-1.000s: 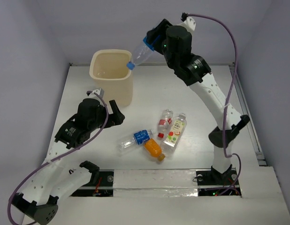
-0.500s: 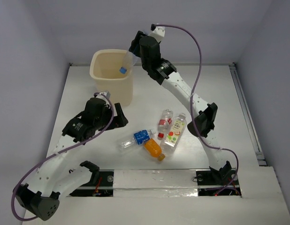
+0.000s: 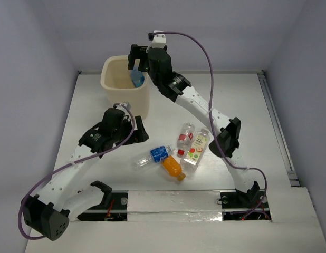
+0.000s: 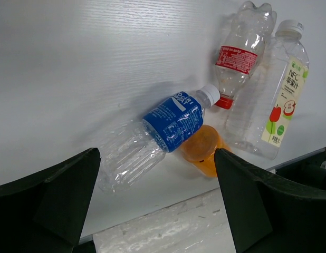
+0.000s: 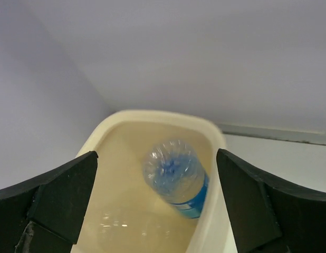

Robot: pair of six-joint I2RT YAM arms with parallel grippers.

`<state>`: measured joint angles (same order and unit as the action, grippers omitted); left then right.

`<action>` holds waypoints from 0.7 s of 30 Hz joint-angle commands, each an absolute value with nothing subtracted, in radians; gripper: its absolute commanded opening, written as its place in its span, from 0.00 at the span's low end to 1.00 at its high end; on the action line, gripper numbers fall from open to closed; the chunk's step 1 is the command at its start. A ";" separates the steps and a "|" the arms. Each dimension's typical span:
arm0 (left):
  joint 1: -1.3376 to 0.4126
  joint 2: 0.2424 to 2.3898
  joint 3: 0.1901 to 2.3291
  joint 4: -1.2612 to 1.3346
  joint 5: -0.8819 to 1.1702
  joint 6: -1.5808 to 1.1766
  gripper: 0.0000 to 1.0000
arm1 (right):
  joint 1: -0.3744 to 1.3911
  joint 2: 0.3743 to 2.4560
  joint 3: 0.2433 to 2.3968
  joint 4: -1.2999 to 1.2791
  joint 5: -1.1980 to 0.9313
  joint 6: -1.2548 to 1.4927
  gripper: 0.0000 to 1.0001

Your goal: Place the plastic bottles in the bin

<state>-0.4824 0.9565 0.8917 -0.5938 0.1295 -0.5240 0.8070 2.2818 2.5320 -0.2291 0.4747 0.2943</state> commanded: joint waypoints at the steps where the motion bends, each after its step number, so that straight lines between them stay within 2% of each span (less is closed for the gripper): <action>1: -0.486 0.998 0.907 -0.532 0.182 -0.466 0.87 | 0.808 2.166 2.523 -0.189 0.411 0.281 1.00; 3: -0.486 1.026 0.925 -0.545 0.196 -0.427 0.85 | 0.808 2.076 2.465 -0.196 0.423 0.293 0.98; 4: -0.486 1.057 0.931 -0.549 0.216 -0.411 0.84 | 0.808 2.031 2.420 -0.195 0.429 0.320 0.92; 5: -0.486 1.069 0.943 -0.560 0.219 -0.387 0.83 | 0.808 1.981 2.360 -0.189 0.428 0.334 0.68; 6: -0.486 1.081 0.948 -0.563 0.228 -0.376 0.78 | 0.808 1.923 2.206 -0.181 0.423 0.366 0.55; 8: -0.486 1.112 0.962 -0.574 0.245 -0.351 0.75 | 0.808 1.729 2.007 -0.135 0.417 0.408 0.27; 9: -0.486 1.124 0.965 -0.575 0.264 -0.327 0.74 | 0.808 1.662 1.809 -0.123 0.419 0.449 0.26; 10: -0.495 1.149 0.969 -0.577 0.273 -0.313 0.73 | 0.808 1.534 1.713 -0.114 0.417 0.475 0.25; 12: -0.505 1.170 0.989 -0.580 0.288 -0.284 0.72 | 0.808 1.415 1.536 -0.123 0.408 0.527 0.27; 13: -0.517 1.199 0.999 -0.583 0.296 -0.258 0.72 | 0.808 1.360 1.373 -0.147 0.393 0.587 0.28; 16: -0.544 1.258 1.038 -0.584 0.305 -0.204 0.75 | 0.808 1.165 1.103 -0.233 0.359 0.713 0.35; 17: -0.563 1.275 1.049 -0.584 0.310 -0.192 0.76 | 0.808 1.082 1.047 -0.264 0.354 0.748 0.46; 19: -0.584 1.325 1.058 -0.584 0.307 -0.170 0.78 | 0.808 1.002 0.958 -0.348 0.347 0.842 0.61; 20: -0.604 1.339 1.058 -0.578 0.301 -0.167 0.79 | 0.808 0.967 0.889 -0.376 0.348 0.865 0.79; 21: -0.613 1.354 1.060 -0.577 0.289 -0.166 0.81 | 0.808 0.903 0.859 -0.399 0.350 0.909 0.85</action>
